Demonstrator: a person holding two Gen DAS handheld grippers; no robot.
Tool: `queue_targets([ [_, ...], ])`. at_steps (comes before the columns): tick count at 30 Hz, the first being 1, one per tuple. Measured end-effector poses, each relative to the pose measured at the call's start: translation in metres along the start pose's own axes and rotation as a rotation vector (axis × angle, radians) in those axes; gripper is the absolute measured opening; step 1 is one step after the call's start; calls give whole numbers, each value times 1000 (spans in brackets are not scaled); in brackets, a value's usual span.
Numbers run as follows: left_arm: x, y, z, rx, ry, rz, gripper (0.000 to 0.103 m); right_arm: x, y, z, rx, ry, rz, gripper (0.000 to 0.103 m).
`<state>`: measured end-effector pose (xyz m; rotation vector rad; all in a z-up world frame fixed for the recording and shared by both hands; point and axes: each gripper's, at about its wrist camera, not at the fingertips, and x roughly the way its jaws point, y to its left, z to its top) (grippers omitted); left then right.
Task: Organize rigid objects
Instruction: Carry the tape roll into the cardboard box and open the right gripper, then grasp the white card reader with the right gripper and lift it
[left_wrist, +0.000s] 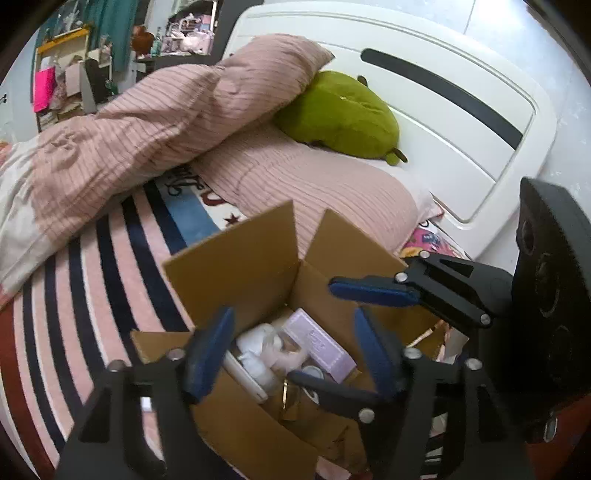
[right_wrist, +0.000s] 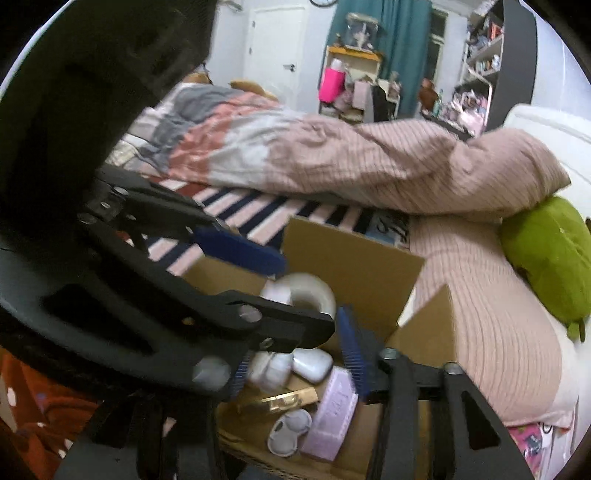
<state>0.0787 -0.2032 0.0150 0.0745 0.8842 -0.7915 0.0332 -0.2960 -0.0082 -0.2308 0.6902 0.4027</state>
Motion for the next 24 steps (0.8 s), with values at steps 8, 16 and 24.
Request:
queue_targets([
  [8,-36,30,-10,-36,-56,73,70,2,11,5,-18,11,-4,60],
  [16,-109,98,-48,-151,-150,232,70,6,61,41,-37,-58,79,60],
  [24,-146,169,-112,-275,-175,362,74,50,144,67,-65,-17,245,60],
])
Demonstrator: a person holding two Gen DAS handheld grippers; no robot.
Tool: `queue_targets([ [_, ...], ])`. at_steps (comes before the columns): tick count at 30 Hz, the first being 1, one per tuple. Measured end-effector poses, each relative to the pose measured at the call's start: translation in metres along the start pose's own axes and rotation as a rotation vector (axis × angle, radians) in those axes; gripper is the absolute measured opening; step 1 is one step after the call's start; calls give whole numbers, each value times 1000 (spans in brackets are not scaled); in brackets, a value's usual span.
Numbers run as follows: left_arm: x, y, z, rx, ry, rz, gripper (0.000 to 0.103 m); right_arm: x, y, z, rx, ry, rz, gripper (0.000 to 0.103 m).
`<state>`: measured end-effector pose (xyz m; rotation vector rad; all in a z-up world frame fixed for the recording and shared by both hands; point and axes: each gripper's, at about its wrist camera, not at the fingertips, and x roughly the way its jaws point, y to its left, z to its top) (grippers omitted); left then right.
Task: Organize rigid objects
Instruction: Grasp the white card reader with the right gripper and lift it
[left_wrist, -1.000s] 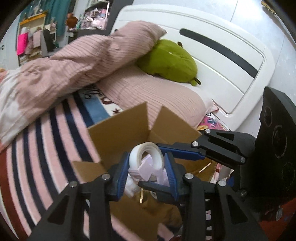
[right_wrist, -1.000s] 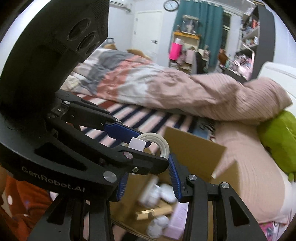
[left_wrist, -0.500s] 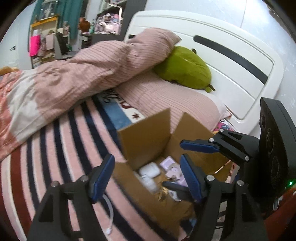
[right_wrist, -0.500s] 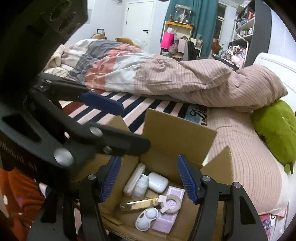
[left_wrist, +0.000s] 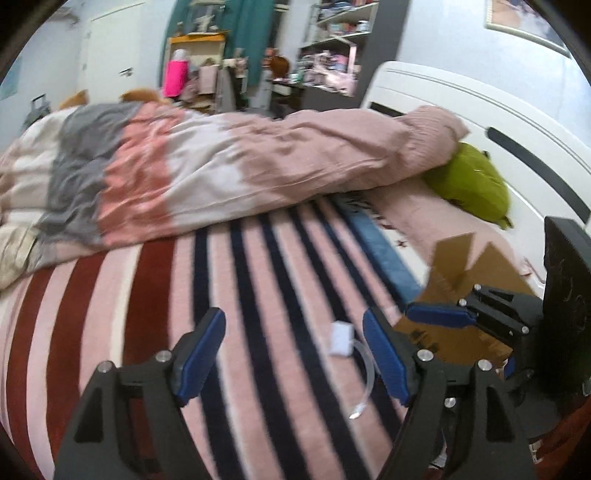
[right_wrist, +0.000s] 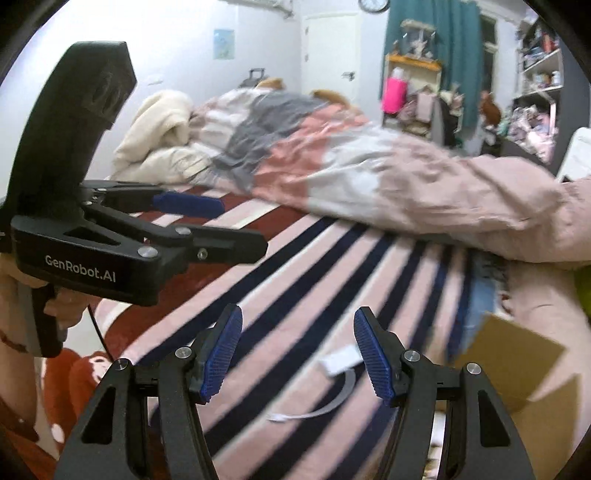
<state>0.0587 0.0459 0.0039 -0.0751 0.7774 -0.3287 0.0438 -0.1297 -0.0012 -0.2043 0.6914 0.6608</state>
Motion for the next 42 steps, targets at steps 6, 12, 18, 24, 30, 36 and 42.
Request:
queue_targets([
  [6,22,41,-30,-88,51,7,74,64,13,-18,46,134,13,60],
  [12,36,53,-47,-121,91,13,74,116,-20,-53,167,233,-142,60],
  [18,38,56,-54,-131,111,27,74,142,-56,-76,269,274,-181,59],
  [24,33,50,-51,-122,107,15,74,137,-51,-72,214,238,-183,39],
  [30,13,27,-37,-97,72,-80,74,104,-18,-42,115,156,-42,39],
  [36,-4,-8,-13,-52,36,-190,63,51,16,-2,10,29,94,38],
  [42,-16,-53,17,3,7,-271,38,-3,10,17,-12,-82,146,38],
])
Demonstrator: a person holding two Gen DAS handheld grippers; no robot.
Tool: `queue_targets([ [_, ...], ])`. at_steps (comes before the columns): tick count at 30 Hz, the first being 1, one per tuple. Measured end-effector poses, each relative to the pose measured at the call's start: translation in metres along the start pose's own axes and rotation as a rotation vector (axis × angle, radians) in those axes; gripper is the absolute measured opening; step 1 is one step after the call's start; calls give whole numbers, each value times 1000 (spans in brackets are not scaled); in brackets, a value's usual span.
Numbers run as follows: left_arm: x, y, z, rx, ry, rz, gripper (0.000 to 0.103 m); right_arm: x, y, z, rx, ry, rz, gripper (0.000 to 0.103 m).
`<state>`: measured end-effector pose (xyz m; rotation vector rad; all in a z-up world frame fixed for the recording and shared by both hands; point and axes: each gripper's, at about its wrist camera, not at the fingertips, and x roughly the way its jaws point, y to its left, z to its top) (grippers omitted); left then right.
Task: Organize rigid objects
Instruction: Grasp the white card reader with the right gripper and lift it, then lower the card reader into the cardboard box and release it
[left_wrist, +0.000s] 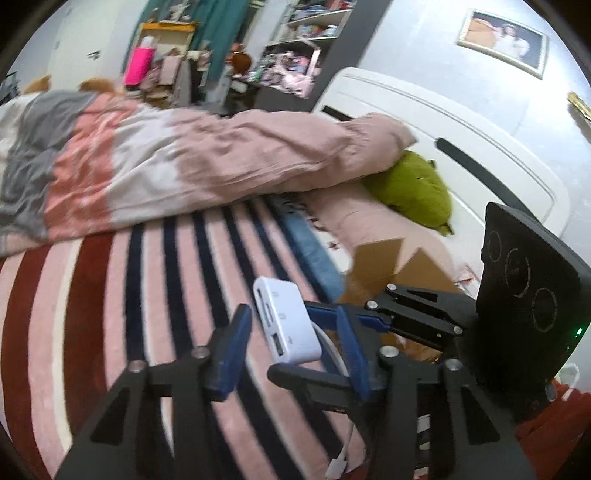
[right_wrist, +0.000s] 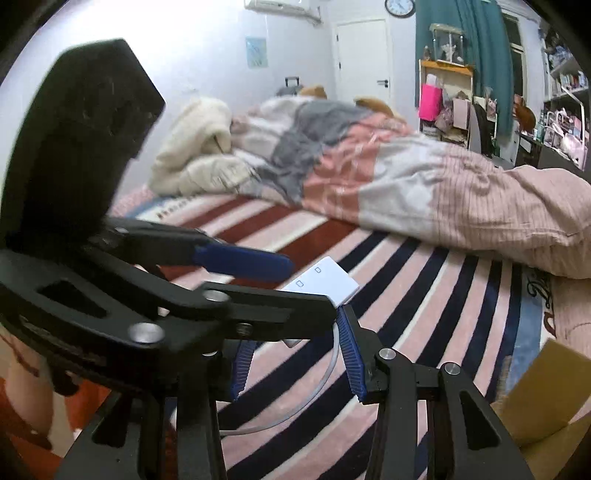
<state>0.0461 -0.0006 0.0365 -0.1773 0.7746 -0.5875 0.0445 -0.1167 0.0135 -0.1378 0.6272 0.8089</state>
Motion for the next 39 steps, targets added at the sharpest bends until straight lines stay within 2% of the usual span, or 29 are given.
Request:
queue_targets([
  [2,6,-16,11,27,2,-5,31,-20,-4,1,-14,-43,-27,38],
  [4,13,-32,20,61,6,-9,27,-34,-11,3,-20,-73,-62,38],
  [11,64,-95,45,164,74,-70,26,-83,-59,-10,46,-110,-171,38],
  [18,140,-140,45,211,206,-149,26,-106,-118,-42,178,-22,-258,38],
  [24,177,-159,32,251,278,-139,27,-109,-149,-75,257,74,-301,39],
  [29,165,-152,32,274,228,-73,67,-99,-157,-88,283,163,-327,41],
  [32,144,-141,33,261,172,-23,77,-95,-153,-90,268,180,-311,53],
  [34,126,-133,32,242,122,15,80,-97,-150,-89,261,170,-301,59],
  [36,111,-125,31,220,78,59,86,-101,-146,-85,245,133,-298,64],
  [39,82,-110,28,173,-9,155,89,-114,-140,-76,223,43,-279,80],
])
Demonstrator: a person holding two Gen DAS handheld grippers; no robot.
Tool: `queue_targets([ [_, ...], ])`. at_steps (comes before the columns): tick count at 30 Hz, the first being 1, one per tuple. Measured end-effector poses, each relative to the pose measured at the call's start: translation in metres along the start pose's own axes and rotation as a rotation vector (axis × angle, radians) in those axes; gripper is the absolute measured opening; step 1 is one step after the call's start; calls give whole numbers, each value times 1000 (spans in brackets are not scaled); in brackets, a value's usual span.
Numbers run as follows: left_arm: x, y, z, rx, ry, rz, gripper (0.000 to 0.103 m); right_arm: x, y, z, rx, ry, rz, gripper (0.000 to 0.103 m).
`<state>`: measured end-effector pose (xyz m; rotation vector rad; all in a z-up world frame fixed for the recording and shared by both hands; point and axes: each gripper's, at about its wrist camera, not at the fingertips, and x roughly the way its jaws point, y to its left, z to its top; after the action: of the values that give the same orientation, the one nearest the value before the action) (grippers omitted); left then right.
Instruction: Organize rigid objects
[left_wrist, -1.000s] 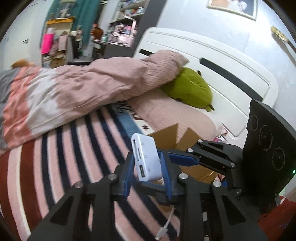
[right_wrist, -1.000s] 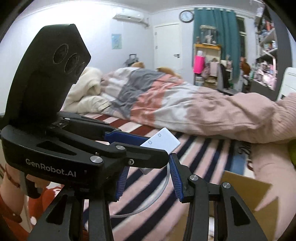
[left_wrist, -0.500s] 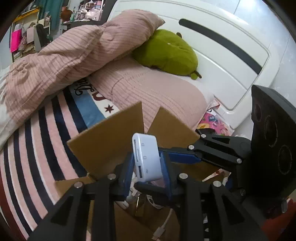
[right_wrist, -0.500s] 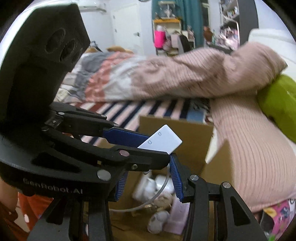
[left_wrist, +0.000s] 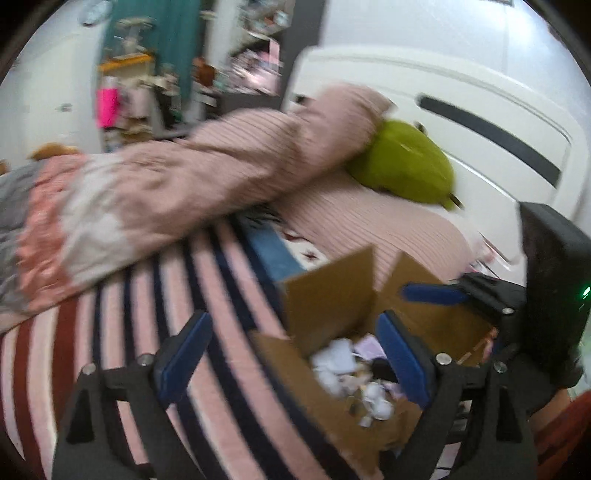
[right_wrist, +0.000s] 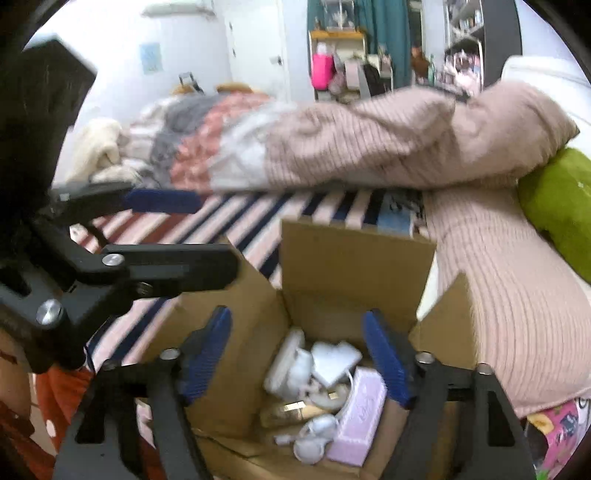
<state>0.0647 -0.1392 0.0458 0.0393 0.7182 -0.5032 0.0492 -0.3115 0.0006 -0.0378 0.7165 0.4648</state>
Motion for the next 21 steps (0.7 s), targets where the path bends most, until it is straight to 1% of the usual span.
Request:
queue_targets([
  [2,-18,13,-7,-42,-35,72,89,-10,3,4,-7,-64,31,94],
  [4,-33,25,-14,-74,-64,137,90,-18,7,6,-10,-123,45,97],
  [6,-45,38,-23,-108,-89,197,90,-24,12,7,-22,-177,27,97],
  [8,-55,51,-32,-145,-102,244,90,-22,18,10,-39,-194,28,101],
  [13,-66,75,-46,-201,-103,294,90,-22,26,8,-35,-219,88,102],
  [21,-71,80,-54,-207,-110,313,90,-19,31,6,-36,-226,80,102],
])
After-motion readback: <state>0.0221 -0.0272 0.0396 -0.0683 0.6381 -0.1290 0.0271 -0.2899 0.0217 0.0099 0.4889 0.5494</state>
